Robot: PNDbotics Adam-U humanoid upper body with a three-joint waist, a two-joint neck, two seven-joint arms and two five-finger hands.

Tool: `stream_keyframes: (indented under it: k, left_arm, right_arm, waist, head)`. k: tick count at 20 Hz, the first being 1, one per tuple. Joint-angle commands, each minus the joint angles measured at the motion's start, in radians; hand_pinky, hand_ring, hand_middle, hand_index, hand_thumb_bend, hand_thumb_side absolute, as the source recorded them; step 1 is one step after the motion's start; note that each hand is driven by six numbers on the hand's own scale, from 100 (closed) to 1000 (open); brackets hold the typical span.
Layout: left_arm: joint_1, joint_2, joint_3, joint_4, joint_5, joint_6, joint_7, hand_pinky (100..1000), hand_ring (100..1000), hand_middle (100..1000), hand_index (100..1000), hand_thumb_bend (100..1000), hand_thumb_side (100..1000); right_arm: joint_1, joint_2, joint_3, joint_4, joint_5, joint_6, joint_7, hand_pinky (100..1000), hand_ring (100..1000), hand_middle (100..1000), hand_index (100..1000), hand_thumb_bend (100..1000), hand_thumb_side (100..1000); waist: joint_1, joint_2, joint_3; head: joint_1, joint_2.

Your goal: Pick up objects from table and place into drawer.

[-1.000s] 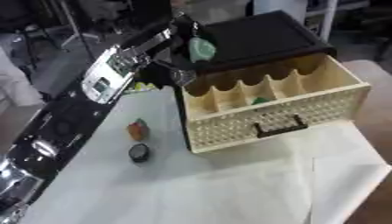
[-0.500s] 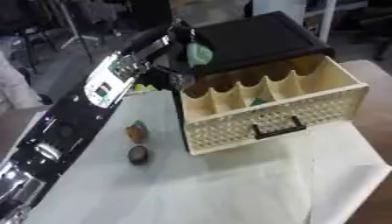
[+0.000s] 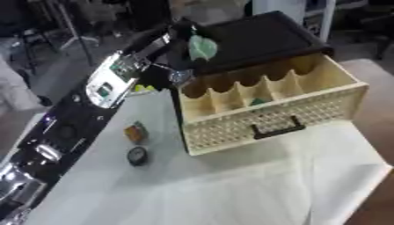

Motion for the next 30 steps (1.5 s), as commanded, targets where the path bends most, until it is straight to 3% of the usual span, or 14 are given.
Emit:
stream_keyframes:
  k: [1, 17, 23, 30]
  left_arm:
    - [-0.024, 0.018, 0.004, -0.022, 0.021, -0.076, -0.08, 238, 511, 464, 819, 100, 580]
    - [-0.013, 0.025, 0.012, -0.034, -0.054, -0.076, -0.054, 363, 675, 644, 887, 100, 550]
    - [-0.015, 0.031, 0.011, -0.052, -0.108, -0.076, -0.023, 500, 782, 769, 956, 100, 526]
    - [-0.011, 0.034, 0.007, -0.054, -0.231, -0.076, -0.015, 588, 840, 828, 1000, 100, 707]
  right_arm:
    - [-0.008, -0.008, -0.007, -0.014, -0.008, -0.005, -0.002, 349, 463, 495, 643, 100, 387]
    - [-0.009, -0.004, -0.008, -0.014, -0.015, -0.011, -0.004, 353, 463, 494, 644, 100, 387]
    - [-0.008, -0.001, -0.009, -0.014, -0.016, -0.012, -0.004, 355, 463, 494, 643, 100, 387]
    - [-0.008, -0.001, -0.009, -0.014, -0.017, -0.012, -0.006, 357, 463, 494, 645, 100, 387]
  waist:
    - [-0.006, -0.018, -0.003]
    - [0.003, -0.017, -0.009]
    - [0.004, -0.018, -0.009]
    - [0.006, -0.019, -0.009]
  head:
    - [0.004, -0.013]
    - [0.009, -0.009]
    - [0.01, -0.009]
    - [0.012, -0.008]
